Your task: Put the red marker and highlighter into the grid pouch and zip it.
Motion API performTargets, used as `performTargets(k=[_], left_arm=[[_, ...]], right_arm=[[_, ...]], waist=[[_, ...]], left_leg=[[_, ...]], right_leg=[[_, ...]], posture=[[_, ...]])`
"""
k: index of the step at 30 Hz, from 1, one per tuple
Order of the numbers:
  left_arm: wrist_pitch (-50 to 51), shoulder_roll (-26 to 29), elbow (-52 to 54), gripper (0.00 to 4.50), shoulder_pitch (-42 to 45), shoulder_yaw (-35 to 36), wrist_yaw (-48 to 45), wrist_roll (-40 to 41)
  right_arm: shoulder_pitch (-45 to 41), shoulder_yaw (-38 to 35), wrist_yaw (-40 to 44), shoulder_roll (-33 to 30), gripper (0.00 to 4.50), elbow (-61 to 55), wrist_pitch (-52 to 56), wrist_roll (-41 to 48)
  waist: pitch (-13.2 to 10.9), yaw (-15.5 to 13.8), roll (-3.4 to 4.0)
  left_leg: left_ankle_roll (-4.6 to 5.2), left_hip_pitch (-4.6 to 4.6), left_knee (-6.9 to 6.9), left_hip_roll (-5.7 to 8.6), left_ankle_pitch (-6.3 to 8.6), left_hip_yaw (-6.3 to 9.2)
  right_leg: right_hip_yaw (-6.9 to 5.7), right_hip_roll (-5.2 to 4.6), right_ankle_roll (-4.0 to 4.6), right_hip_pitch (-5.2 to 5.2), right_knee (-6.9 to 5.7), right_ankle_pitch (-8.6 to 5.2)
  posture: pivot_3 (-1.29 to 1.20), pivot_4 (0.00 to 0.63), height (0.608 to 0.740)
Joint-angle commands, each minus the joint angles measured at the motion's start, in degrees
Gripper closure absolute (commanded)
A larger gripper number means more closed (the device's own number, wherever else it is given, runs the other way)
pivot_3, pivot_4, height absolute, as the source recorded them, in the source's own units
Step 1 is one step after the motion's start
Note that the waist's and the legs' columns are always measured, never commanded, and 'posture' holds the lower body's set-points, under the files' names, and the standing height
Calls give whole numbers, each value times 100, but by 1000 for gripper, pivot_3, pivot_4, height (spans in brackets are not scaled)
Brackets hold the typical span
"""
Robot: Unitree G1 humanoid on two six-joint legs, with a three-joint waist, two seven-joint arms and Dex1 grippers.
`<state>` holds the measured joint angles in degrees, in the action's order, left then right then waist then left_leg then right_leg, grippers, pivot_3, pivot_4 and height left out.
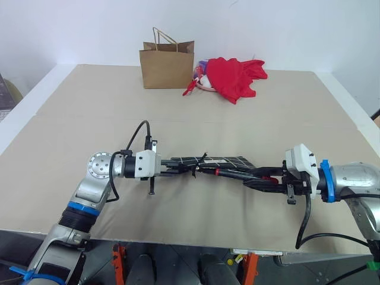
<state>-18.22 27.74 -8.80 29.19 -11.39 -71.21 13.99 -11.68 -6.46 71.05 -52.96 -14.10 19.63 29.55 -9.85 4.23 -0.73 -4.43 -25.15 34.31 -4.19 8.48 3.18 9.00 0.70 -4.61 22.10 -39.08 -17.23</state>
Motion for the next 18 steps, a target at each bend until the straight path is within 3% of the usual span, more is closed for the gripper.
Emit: performTargets(k=[1,18], left_arm=[[62,7,323,4500,-43,38,48,109],[208,-256,605,4500,-33,-175,111,89]], right_arm=[[-73,-115,-3,-27,3827,-20,-9,44],[-652,595,-317,411,3827,-44,295,-188]], waist=[[0,-5,0],[0,-4,0]], left_leg=[[0,0,-1,0,0,1],[0,1,1,2,0,2]], right_leg=[[-1,0,0,0,0,-1],[-1,0,-1,-2,0,0]], posture=[[0,150,739],[0,150,739]])
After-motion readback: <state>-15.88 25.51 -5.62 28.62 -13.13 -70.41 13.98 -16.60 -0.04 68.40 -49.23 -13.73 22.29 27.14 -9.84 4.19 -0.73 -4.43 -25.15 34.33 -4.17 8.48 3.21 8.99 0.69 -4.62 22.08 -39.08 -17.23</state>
